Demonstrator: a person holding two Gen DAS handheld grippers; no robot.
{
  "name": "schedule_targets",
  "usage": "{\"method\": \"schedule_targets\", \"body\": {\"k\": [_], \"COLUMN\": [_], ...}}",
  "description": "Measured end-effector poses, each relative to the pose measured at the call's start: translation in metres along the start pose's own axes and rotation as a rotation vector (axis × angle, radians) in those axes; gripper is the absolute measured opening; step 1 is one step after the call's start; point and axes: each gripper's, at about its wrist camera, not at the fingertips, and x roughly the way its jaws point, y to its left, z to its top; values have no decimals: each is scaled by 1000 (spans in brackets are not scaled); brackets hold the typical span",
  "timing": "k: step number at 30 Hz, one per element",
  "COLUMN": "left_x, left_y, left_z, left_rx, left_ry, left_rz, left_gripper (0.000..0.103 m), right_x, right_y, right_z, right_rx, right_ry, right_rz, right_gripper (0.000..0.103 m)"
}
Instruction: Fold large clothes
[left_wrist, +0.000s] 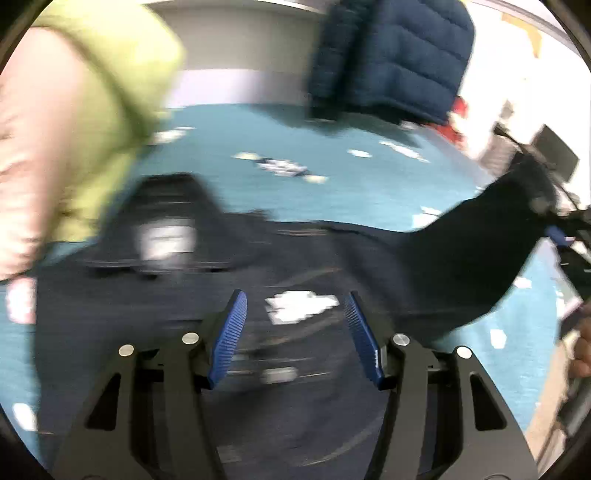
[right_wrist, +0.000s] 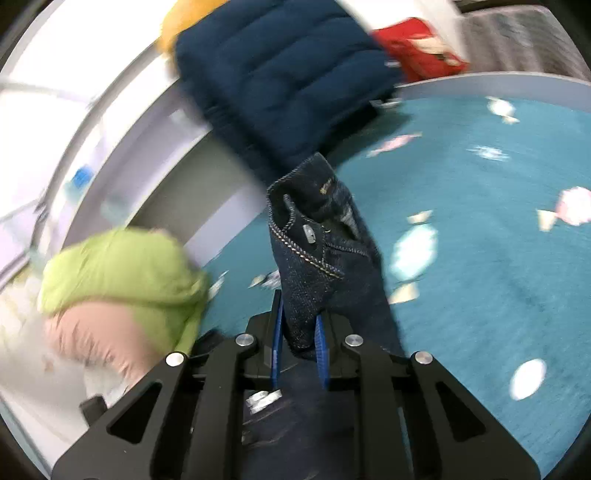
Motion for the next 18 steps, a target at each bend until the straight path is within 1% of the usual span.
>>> {"method": "schedule_targets", "body": {"k": [1,2,3,5,8,11,14,16,17,18], "left_x": [-5,-11,-17,-30,-47,-58,-62,-63,-63,-62], "left_y": [15,37,54,92,137,174,195,201,205,208], "left_z": [-1,-5,-9,-19,-37,-59,-78,-87,-91,-93], "left_rx": [-8,-29,-52,-110,-162,-217,-247,-255,-261,-267], "left_ry": [1,10,14,25,43,70,99,108,113,117], "left_rz": [37,82,104,146,209,239,259,267,271,269], "left_gripper": [57,57,57,57,57,57,57,59,61,61], "right_x": [8,16,25,41,69,96,127,142,148,151], "right_y": [16,31,53,81,118,144,169,177,179,180], "right_z": [-5,-12,-25,-48,-92,-129,-178,-201,-210,-219], "right_rx": [-19,-41,-70,-121,-171,-217,-299,-329,-340,-355], "right_ry": [12,32,59,109,199,267,345,393,407,420], "right_rz": [20,44,70,103,146,173,175,156,144,127], "right_gripper": [14,14,14,14,14,15,15,15,16,17]}}
